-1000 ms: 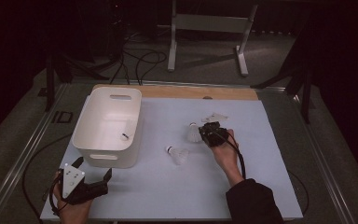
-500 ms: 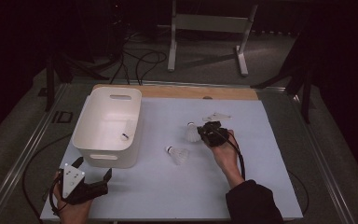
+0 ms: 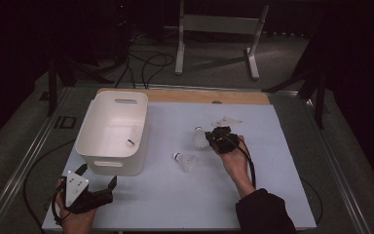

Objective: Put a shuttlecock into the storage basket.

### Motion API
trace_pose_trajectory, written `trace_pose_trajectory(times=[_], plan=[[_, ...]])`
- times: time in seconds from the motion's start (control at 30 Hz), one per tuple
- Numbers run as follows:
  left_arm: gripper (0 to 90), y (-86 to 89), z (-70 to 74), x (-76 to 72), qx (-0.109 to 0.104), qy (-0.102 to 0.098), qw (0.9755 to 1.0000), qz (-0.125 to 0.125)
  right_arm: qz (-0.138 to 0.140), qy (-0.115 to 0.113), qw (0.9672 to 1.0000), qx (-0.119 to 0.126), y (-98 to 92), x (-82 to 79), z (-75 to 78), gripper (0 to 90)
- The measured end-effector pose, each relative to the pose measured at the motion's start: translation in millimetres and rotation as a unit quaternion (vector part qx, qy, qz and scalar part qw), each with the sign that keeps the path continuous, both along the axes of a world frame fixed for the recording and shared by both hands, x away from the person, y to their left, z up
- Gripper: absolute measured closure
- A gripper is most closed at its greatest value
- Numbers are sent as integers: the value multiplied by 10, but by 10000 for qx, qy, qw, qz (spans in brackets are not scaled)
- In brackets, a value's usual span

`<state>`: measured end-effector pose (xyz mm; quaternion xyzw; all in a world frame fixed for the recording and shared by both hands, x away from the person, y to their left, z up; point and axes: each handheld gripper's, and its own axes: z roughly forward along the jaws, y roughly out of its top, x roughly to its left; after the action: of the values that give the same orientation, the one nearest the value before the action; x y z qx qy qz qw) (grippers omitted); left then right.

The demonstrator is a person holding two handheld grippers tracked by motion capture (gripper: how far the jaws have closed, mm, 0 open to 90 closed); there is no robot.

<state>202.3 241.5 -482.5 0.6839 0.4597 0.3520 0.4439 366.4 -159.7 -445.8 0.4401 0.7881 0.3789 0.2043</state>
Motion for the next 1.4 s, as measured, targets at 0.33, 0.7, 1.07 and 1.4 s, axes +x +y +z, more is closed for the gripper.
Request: trace_pose_trajectory(times=[0.33,0.7,1.07,1.4], plan=[[1,2,1,-1,-12,-1,10000,8,136,-101,9998,76,76,-35,101,899],[1,4,2,-2,-20,-7,10000,6,255,-171,9995,114,160,-65,202,899],[1,3,1,-1,-18,-3,10000,6,329,-150,9990,262,226,-80,267,900],[1,4,1,-1,-22,-6,10000,6,440,-242,9983,286,280,-110,348,899]])
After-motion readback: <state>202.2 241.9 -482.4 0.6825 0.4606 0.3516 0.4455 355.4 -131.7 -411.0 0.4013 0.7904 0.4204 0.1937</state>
